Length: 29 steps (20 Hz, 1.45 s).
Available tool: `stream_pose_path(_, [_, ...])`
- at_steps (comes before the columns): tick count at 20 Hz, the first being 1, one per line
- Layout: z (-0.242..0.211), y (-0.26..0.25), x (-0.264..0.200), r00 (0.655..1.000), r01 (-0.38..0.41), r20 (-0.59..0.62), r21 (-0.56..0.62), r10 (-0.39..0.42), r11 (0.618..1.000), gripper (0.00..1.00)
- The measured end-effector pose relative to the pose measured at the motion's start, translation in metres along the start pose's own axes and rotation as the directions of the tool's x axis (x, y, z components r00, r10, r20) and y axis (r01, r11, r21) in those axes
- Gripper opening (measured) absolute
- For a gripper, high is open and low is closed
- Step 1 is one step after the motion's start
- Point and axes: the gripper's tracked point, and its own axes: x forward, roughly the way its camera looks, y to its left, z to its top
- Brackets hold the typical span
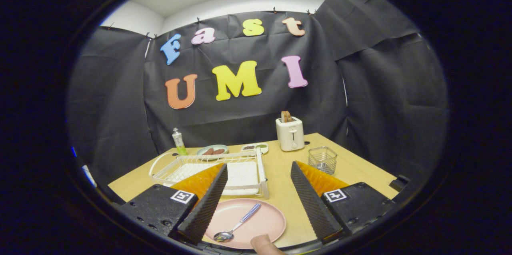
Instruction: Take the plate from the dish rack, then take the spoon from the basket and place it into the plate.
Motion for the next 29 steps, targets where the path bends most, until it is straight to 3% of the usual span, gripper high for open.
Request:
stream_pose_path(11, [0.030, 0.021, -0.086, 0.999, -0.028, 0.033, -0.156, 0.033, 0.987, 1.00])
stream_pose_path(17, [0.035, 0.021, -0.100, 0.996, -0.074, 0.033, -0.111, 0.078, 0.991, 1.00])
stream_pose_path(29, [0.038, 0.001, -0.104, 0.998, -0.039, 0.051, -0.072, 0.043, 0.997, 1.00])
